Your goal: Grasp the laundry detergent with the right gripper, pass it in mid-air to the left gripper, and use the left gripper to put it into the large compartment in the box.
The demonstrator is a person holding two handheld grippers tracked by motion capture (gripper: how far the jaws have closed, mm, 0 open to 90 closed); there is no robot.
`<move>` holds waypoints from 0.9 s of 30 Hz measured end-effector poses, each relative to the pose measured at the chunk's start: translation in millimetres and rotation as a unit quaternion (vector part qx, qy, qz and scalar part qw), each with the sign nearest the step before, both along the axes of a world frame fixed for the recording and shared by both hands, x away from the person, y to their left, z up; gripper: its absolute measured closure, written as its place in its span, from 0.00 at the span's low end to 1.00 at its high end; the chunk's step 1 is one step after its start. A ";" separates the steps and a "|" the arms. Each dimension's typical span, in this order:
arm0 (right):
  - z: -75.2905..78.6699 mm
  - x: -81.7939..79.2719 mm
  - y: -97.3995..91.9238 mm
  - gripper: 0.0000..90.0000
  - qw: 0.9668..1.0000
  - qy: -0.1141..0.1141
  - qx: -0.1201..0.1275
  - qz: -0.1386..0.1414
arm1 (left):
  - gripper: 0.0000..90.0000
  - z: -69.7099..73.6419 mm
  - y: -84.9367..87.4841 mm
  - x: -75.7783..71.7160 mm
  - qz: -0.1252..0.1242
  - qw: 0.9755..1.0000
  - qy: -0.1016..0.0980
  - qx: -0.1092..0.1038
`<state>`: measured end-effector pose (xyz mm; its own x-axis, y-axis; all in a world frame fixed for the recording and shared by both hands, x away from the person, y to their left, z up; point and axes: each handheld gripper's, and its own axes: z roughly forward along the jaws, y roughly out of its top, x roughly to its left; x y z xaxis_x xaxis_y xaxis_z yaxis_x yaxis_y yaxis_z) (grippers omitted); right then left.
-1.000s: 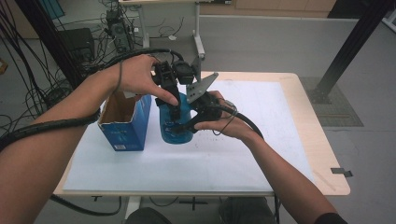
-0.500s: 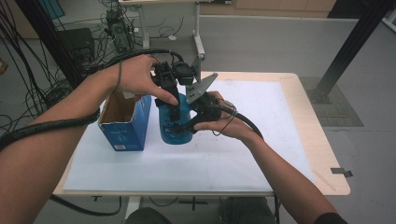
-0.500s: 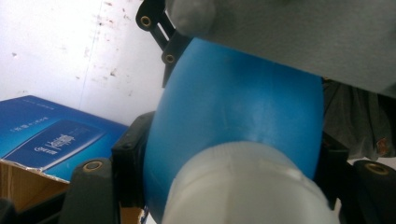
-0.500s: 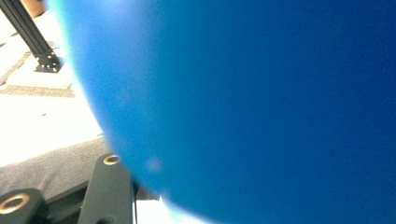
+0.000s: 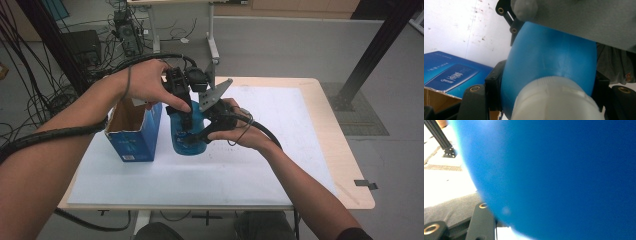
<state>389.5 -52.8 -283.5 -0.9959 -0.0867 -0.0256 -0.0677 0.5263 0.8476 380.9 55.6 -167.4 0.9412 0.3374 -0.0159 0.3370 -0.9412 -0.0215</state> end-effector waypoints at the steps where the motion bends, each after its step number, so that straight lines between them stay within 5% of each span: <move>1: -0.2 0.0 0.1 0.48 1.000 0.000 0.000 0.000 | 0.38 -0.1 0.0 0.1 0.000 1.000 0.000 0.000; 27: -4.9 -1.3 -0.7 0.48 1.000 0.007 0.003 0.004 | 0.39 -3.9 -2.0 -0.5 0.003 1.000 0.009 0.002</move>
<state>388.2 -53.6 -288.5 -0.9954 -0.0948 -0.0123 -0.0601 0.5198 0.8521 380.4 53.6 -171.3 0.9386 0.3436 -0.0310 0.3427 -0.9389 -0.0311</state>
